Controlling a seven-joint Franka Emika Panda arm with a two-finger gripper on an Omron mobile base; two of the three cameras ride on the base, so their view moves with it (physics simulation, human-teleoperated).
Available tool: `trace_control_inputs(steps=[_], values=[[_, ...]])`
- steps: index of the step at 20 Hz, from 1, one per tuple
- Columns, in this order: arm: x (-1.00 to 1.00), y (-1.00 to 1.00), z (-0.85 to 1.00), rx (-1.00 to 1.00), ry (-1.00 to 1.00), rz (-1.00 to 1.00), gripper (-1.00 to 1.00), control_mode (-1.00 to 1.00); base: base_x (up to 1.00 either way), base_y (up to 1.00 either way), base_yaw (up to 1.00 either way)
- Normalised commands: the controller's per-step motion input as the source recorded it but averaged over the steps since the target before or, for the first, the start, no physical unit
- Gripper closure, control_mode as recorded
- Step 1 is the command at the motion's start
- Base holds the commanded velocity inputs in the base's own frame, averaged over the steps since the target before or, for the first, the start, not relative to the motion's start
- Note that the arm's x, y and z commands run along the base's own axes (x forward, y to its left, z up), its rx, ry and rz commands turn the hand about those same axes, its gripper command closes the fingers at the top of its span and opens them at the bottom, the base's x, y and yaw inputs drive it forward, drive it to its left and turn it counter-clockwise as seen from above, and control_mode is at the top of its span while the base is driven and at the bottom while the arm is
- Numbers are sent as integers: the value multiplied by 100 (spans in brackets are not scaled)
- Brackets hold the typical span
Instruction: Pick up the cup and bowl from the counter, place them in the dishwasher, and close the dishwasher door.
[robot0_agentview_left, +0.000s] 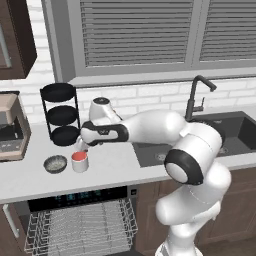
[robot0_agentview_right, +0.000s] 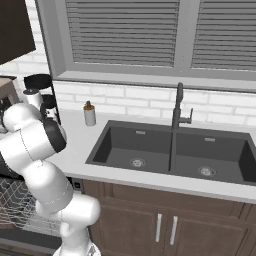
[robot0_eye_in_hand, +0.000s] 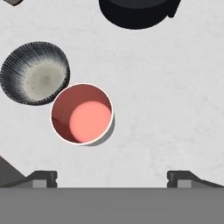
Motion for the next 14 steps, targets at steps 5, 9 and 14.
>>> trace_control_inputs(steps=[5, 9, 14], values=[[7, 16, -22, 0, 0, 0, -100, -100, 0, 0, 0], [8, 8, -23, 0, 0, 0, -100, -100, 0, 0, 0], [2, 0, -25, 1, 0, 0, -100, -100, 0, 0, 0]])
